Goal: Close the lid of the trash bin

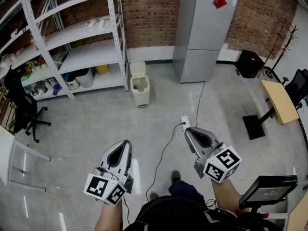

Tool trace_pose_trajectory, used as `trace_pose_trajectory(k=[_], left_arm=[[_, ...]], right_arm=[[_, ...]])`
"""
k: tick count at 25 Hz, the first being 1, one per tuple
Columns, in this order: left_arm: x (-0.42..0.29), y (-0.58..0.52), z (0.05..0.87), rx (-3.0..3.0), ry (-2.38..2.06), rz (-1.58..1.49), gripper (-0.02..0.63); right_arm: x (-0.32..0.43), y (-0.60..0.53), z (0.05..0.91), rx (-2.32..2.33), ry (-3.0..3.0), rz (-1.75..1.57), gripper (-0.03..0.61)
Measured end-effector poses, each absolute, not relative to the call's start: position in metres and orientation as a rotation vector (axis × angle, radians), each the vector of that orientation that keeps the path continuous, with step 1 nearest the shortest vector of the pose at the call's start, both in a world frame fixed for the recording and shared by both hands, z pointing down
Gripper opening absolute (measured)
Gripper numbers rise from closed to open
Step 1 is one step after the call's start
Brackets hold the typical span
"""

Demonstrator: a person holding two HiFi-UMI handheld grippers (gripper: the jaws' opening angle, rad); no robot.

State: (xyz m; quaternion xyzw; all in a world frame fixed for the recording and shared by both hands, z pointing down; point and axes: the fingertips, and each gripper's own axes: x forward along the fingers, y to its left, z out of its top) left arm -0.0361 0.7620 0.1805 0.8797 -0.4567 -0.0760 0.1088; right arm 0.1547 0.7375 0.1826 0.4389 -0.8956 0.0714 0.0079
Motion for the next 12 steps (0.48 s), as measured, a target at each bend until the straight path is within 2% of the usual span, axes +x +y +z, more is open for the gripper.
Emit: trace_pose_trajectory(k=[4,12], left_arm=[[-0.036,0.736,0.178,2.587,-1.359,-0.202,-0.005],[0.010,0.613,0.169,2.594,-1.401,-0.152,-0.005]], right_arm=[[0.156,0.709,0.179,1.376,-2.824,0.242,0.009],[0.192,0.579,0.179,1.320,-2.885,0.246,0.009]])
